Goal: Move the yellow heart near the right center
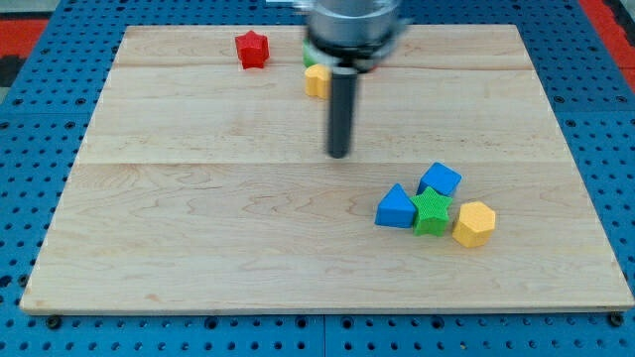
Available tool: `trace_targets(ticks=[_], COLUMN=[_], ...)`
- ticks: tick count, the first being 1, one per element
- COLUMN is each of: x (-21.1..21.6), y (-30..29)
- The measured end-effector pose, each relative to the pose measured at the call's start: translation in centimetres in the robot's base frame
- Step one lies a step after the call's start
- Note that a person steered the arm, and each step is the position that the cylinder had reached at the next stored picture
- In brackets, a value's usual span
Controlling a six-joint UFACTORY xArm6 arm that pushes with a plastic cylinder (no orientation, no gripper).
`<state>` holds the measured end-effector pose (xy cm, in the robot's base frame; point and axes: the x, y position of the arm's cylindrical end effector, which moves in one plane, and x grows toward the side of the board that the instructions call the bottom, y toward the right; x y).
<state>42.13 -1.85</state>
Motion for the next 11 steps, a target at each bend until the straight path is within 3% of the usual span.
trace_targets(ticks=[1,2,3,5,6,8,9,10,11], x=[-4.3,-8.1,-11.9,-10.2,-11.5,-11.3,-5.5,-7.2,-10.2], y=[-6.2,-7.8,-0.8,4.6,2.5,8.3,10.0,3.2,5.2])
